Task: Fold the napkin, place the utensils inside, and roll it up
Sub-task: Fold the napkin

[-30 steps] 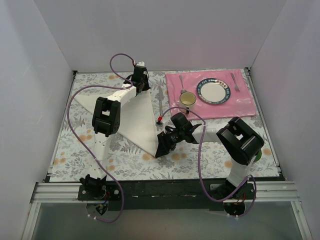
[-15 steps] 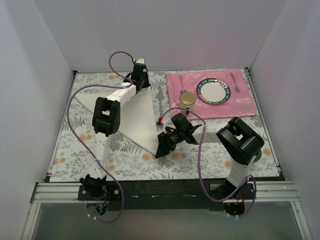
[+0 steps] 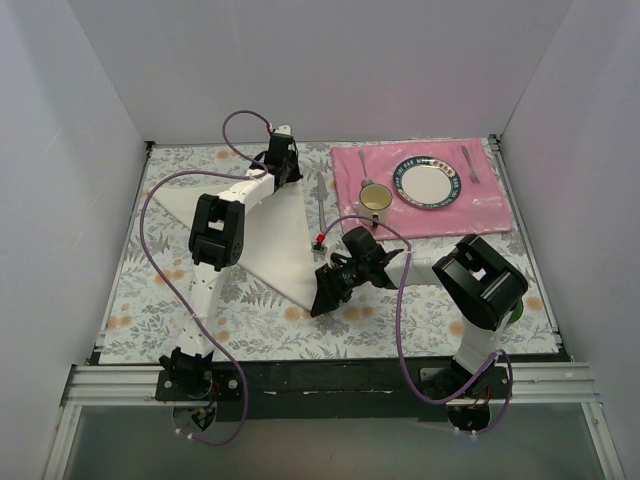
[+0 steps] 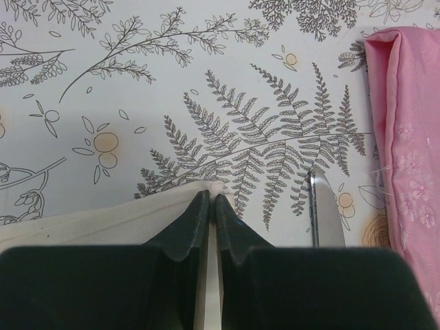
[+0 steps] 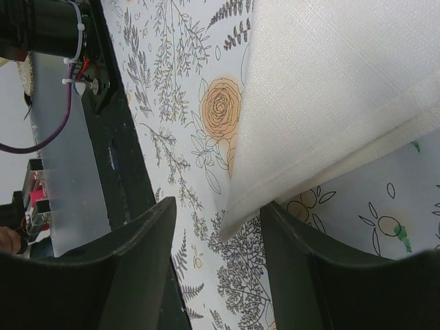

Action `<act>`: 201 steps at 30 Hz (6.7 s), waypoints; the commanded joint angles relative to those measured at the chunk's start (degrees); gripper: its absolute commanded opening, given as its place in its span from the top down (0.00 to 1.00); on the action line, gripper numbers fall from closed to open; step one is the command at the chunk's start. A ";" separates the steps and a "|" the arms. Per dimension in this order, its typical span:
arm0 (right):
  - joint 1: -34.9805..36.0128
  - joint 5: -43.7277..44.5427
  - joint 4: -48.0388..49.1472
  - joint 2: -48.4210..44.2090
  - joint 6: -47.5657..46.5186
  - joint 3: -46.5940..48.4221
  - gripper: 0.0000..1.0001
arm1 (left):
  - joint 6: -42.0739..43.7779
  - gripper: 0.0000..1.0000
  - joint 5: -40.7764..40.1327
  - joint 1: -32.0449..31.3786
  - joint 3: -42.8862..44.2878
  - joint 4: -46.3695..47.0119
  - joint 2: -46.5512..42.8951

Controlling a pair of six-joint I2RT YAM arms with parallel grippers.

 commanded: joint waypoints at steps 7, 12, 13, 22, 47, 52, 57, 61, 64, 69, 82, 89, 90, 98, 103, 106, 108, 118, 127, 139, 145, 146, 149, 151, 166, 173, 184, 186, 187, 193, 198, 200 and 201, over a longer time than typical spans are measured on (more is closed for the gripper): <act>0.80 7.80 -14.08 0.23 -3.60 3.71 0.38 | -2.49 0.47 2.98 0.68 4.59 -3.51 -5.02; 0.80 21.34 -29.57 -2.75 -9.66 14.09 0.35 | -6.97 0.39 9.29 6.11 4.97 -11.69 -15.37; 0.80 23.37 -33.07 -3.29 -10.02 15.40 0.35 | -7.41 0.41 9.84 7.43 3.04 -12.04 -17.58; 2.55 22.71 -31.97 -2.95 -7.14 24.81 0.33 | -9.78 0.83 9.13 26.41 -22.19 -8.46 -28.94; 6.77 19.35 -20.79 -1.61 -4.75 9.09 0.73 | -9.96 0.98 -3.43 36.01 -21.85 -4.49 -15.67; 6.68 18.47 -22.46 -3.38 -4.40 16.18 0.71 | -10.66 0.97 -2.37 36.01 -20.89 -5.02 -19.09; 6.60 17.42 -23.35 2.50 -5.10 22.62 0.67 | -11.45 0.94 -5.53 36.10 -20.80 -5.28 -18.84; 6.68 17.15 -21.77 4.97 -3.88 20.96 0.67 | -13.39 0.94 -6.67 36.62 -18.17 -8.96 -15.23; 6.86 17.59 -20.01 3.48 -2.30 15.43 0.67 | -15.06 0.94 -8.61 36.80 -18.78 -9.05 -14.09; 6.95 20.39 -21.06 1.02 -1.85 11.99 0.67 | -15.59 0.95 -11.95 36.71 -17.90 -11.08 -14.26; -0.95 23.21 -25.37 8.82 -0.27 33.60 0.51 | -14.88 0.84 15.88 25.74 -19.74 -3.98 -22.71; -7.99 18.92 -24.49 18.93 0.70 49.92 0.53 | -16.82 0.93 26.19 17.39 -16.93 4.47 -15.85; -8.25 18.21 -24.92 20.16 0.35 51.96 0.55 | -16.90 0.93 25.67 16.07 -16.84 5.69 -15.32; -8.52 14.35 -27.30 31.59 -0.62 65.33 0.67 | -17.79 0.95 24.44 15.00 -13.60 5.80 -10.05; -8.61 16.18 -25.11 31.69 -0.18 61.39 0.68 | -16.64 0.96 22.59 15.00 -11.65 2.19 -7.50; -8.87 16.80 -25.10 31.25 -0.88 59.20 0.68 | -17.08 0.97 22.15 15.09 -12.62 2.19 -6.80; -8.96 17.59 -25.80 30.90 -1.58 57.79 0.69 | -17.17 0.97 22.50 15.09 -12.63 2.28 -6.18; -9.05 23.30 -29.39 24.84 -4.57 51.79 0.71 | -10.23 0.96 19.51 15.00 -8.68 -3.25 -6.62; -2.38 21.47 -33.11 21.15 -3.70 54.72 0.60 | -9.17 0.79 16.26 15.09 -8.58 -8.44 -16.02; 5.45 19.88 -25.82 10.16 -1.15 33.19 0.59 | -10.66 0.82 15.65 15.44 -26.15 -4.75 -20.94; 5.89 20.84 -23.44 3.57 -0.45 21.32 0.59 | -10.23 0.83 13.36 16.67 -30.02 -3.97 -23.83; 5.98 20.93 -23.26 2.35 -0.27 20.35 0.59 | -10.14 0.83 13.01 16.94 -30.29 -4.14 -24.19; 6.07 21.63 -22.38 0.06 0.17 16.48 0.59 | -11.01 0.80 14.40 18.25 -30.90 -4.93 -26.64; 5.98 22.33 -21.85 -0.83 0.26 13.40 0.59 | -12.16 0.77 15.29 19.13 -31.87 -4.58 -28.58; 7.74 24.01 -27.56 0.04 -2.03 24.90 0.53 | -18.40 0.51 16.77 30.38 -43.29 -5.63 -45.98; 8.35 23.75 -25.90 5.76 -2.55 25.62 0.50 | -22.26 0.42 25.21 29.95 -48.30 -4.31 -51.52; 8.71 25.33 -24.22 0.32 -1.85 13.40 0.53 | -21.12 0.59 23.47 24.59 -58.67 -3.35 -55.49; 8.79 26.02 -25.10 -0.21 -2.02 14.01 0.53 | -21.65 0.64 21.72 24.50 -60.52 -1.86 -55.66; 8.97 26.20 -26.06 -0.39 -2.29 14.88 0.53 | -21.56 0.68 19.62 24.50 -61.13 -1.07 -55.31; 9.58 22.87 -27.21 4.60 -2.64 26.74 0.50 | -23.76 0.81 17.48 26.95 -60.44 1.39 -50.49; 9.67 20.85 -27.48 8.57 -2.20 31.41 0.54 | -26.74 0.87 18.37 30.03 -62.72 3.07 -47.84; 9.67 20.32 -26.51 8.49 -1.68 30.01 0.58 | -27.10 0.88 17.93 31.52 -63.51 3.60 -47.75; 9.59 19.97 -25.38 8.23 -1.59 27.74 0.58 | -27.19 0.88 17.15 31.79 -63.60 3.60 -47.58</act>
